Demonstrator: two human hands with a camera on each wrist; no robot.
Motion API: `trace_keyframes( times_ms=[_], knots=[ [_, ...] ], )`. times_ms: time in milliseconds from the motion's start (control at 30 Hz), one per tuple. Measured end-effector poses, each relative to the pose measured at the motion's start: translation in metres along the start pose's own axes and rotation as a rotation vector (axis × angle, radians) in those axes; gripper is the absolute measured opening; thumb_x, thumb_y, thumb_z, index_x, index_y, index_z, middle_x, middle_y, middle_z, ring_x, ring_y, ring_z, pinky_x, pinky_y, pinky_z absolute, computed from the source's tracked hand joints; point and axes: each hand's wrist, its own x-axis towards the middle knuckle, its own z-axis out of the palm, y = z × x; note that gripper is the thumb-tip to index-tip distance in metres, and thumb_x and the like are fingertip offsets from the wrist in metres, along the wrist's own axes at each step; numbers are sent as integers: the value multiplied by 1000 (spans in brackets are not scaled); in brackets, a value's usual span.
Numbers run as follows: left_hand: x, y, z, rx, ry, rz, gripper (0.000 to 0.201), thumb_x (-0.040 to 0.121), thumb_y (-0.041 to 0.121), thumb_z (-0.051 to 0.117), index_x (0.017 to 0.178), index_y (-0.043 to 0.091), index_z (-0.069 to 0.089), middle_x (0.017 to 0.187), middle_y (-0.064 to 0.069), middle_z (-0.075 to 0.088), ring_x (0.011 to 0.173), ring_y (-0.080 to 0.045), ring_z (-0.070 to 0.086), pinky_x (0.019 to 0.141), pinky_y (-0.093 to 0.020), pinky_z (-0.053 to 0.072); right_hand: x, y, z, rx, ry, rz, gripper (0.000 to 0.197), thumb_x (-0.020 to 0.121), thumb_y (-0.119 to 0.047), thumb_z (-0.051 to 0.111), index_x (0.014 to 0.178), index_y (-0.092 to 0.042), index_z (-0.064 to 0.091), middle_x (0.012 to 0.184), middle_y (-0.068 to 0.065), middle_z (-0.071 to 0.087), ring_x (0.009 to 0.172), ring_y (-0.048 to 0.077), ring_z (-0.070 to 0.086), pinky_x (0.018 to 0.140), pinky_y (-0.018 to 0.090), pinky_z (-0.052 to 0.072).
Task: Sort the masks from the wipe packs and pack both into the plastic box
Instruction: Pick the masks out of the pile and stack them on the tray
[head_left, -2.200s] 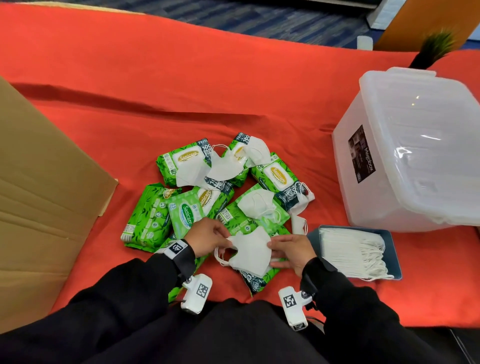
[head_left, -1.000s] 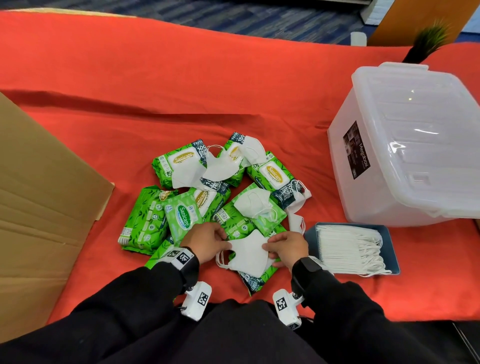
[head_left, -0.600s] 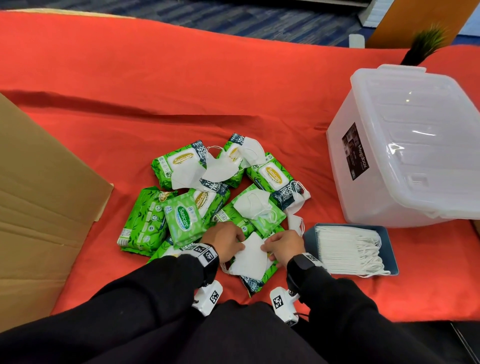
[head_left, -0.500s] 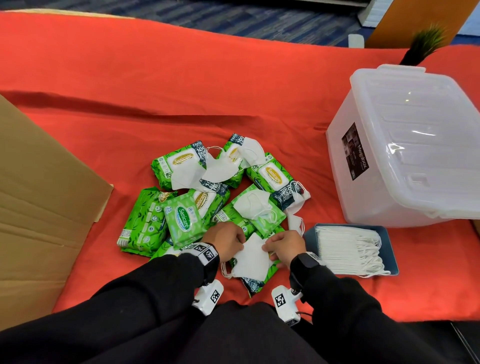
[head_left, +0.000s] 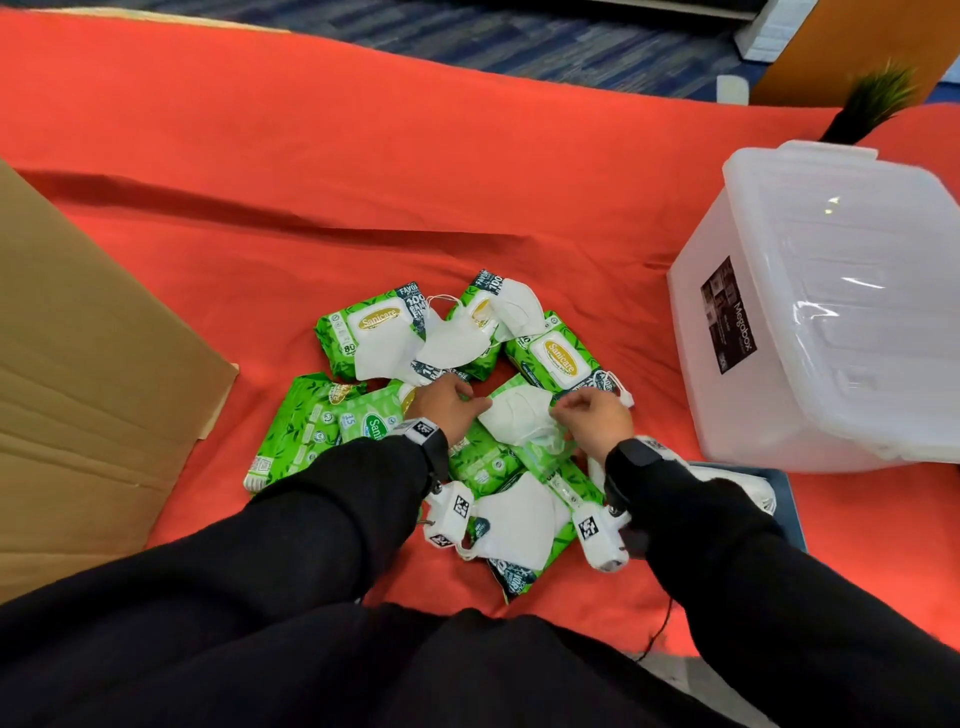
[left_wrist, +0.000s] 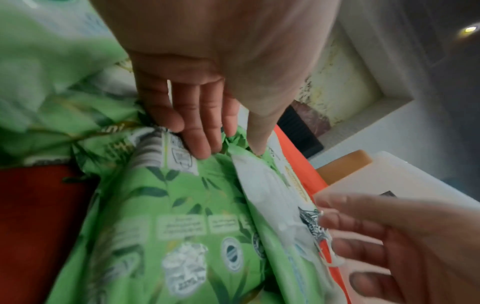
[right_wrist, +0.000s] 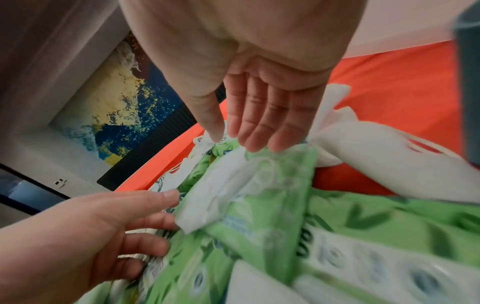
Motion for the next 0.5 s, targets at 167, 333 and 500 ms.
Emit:
trace_keyframes(
  times_ms=[167, 333, 500],
  knots=[
    [8, 3, 13, -40, -52, -62, 37, 72, 32, 85, 102, 28, 65, 100, 0, 71, 92, -21, 66, 82, -33, 54, 26, -26, 23, -218, -138, -109, 31, 79, -37, 82, 105, -34, 65, 85, -3, 68, 80, 20, 65, 71, 30, 47],
    [11, -15, -7, -123, -63, -78, 17, 69, 21, 85, 78, 29, 74, 77, 1, 76, 74, -21, 74, 76, -35, 61, 19, -35, 37, -453, -303, -241, 9, 78, -29, 81, 82, -32, 73, 74, -14, 61, 80, 13, 61, 65, 27, 39],
    [4, -39, -43, -388, -33, -163, 10, 78, 2, 80, 87, 7, 77, 74, -13, 73, 58, -23, 68, 50, -28, 49, 17, -34, 26, -243, -293, -335, 9, 81, -17, 77, 81, -26, 78, 75, -15, 70, 72, -3, 61, 64, 12, 44]
  ],
)
